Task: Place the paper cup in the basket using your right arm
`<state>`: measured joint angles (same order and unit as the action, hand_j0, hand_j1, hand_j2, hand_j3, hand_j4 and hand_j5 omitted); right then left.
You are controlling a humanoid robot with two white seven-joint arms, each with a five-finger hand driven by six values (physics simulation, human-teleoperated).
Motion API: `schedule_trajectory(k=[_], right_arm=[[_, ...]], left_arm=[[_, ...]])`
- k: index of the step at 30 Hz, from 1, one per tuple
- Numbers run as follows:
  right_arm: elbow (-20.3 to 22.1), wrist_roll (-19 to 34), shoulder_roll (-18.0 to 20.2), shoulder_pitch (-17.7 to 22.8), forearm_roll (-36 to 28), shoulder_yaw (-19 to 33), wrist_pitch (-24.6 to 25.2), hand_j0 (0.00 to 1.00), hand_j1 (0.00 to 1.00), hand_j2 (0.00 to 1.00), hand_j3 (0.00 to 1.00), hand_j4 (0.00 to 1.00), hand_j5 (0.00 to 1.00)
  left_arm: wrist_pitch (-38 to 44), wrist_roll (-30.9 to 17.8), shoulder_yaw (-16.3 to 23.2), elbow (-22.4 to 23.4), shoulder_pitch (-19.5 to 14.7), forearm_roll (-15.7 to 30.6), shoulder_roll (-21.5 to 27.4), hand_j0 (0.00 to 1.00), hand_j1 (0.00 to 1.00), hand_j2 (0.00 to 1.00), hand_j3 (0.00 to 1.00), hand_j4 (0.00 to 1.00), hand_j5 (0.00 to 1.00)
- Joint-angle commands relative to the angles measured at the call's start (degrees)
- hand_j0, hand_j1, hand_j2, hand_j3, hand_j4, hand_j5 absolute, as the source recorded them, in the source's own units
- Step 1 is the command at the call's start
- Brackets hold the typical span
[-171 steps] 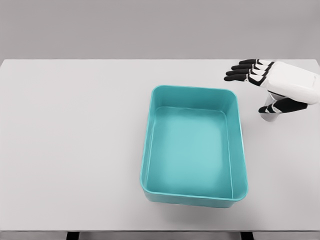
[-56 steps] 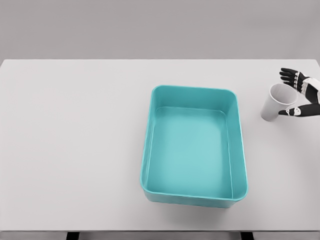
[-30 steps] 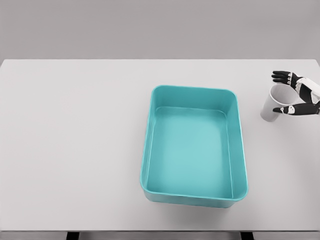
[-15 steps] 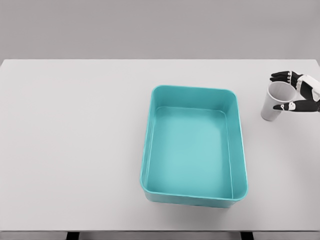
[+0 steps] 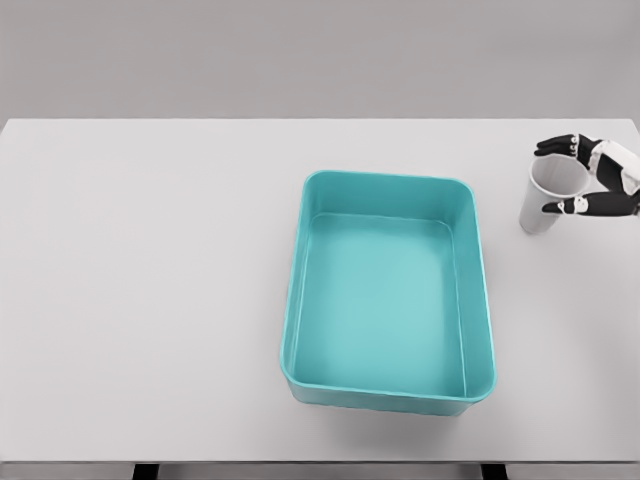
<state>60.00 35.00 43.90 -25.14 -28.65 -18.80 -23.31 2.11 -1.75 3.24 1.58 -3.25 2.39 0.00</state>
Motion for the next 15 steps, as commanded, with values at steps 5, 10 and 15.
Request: schedule_trajectory(k=[5,10,15], right_arm=[[3.5,0.0,2.0,0.0,-0.7,0.1,0.1,0.72,0.72,0.72,0.72,0.72,0.72],[7.8,0.0,2.2,0.1,-0.6,2.5,2.9,0.72,0.72,0.72,0.72,0.72,0.72],[10.0,0.0,2.3,0.1,-0.7,2.6,3.8,0.72,0.72,0.72,0.72,0.72,0.72]], left_arm=[[0.0,0.0,0.0,0.0,0.0,0.0,0.0,1.0,1.0,1.0,1.0,1.0,1.0],[0.0,0.0,0.0,0.0,0.0,0.1,0.0,1.0,1.0,1.0,1.0,1.0,1.0],[0.0,0.0,0.0,0.1,-0.1,0.0,0.0,1.0,1.0,1.0,1.0,1.0,1.0]])
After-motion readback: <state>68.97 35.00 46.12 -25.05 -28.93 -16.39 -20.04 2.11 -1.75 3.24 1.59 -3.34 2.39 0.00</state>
